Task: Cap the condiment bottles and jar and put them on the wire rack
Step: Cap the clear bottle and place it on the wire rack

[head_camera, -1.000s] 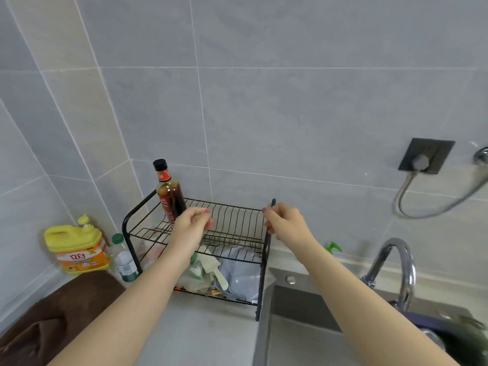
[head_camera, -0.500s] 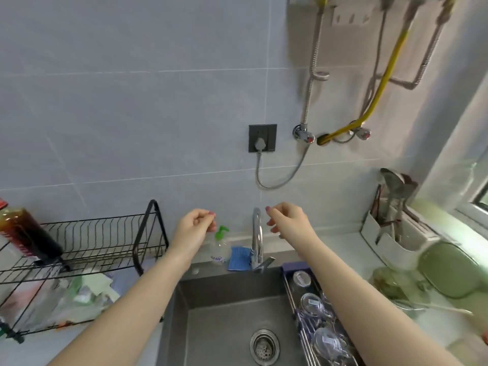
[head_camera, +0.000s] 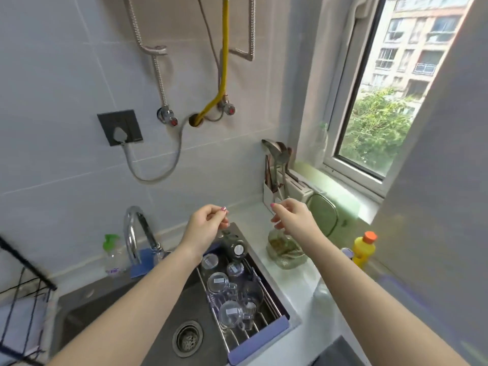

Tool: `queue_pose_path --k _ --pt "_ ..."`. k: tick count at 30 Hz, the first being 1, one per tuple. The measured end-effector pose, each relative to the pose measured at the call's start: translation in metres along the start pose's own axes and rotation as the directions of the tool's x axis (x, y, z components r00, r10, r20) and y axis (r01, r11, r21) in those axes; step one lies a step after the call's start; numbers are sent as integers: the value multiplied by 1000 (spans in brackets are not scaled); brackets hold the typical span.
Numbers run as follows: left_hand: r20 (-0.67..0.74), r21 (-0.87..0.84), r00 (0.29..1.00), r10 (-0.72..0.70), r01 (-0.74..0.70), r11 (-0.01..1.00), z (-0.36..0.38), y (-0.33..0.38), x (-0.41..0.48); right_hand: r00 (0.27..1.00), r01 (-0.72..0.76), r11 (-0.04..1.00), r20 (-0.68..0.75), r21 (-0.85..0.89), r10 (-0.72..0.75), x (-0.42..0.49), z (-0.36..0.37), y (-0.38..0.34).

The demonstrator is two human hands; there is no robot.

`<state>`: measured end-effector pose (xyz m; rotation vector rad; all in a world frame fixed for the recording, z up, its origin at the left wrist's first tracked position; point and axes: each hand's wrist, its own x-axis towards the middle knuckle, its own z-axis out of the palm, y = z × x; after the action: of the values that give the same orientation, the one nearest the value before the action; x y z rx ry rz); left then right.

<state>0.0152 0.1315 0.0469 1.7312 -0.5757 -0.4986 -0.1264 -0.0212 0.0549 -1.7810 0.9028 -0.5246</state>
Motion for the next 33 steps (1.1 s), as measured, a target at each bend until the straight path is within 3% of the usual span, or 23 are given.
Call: queue_pose_path --k 12,17,23,33 --pt "225 0 973 -48 49 999 148 4 9 970 -160 985 -195 -71 143 14 -132 100" --pt "262 16 961 -82 81 997 180 1 9 985 -169 954 -62 -247 158 12 -149 130" --pt "272 42 956 -106 98 994 197 0 12 990 -25 909 115 -417 80 12 -139 159" --pt "247 54 963 -107 96 994 184 -1 12 991 78 852 137 -518 -8 23 -131 165"
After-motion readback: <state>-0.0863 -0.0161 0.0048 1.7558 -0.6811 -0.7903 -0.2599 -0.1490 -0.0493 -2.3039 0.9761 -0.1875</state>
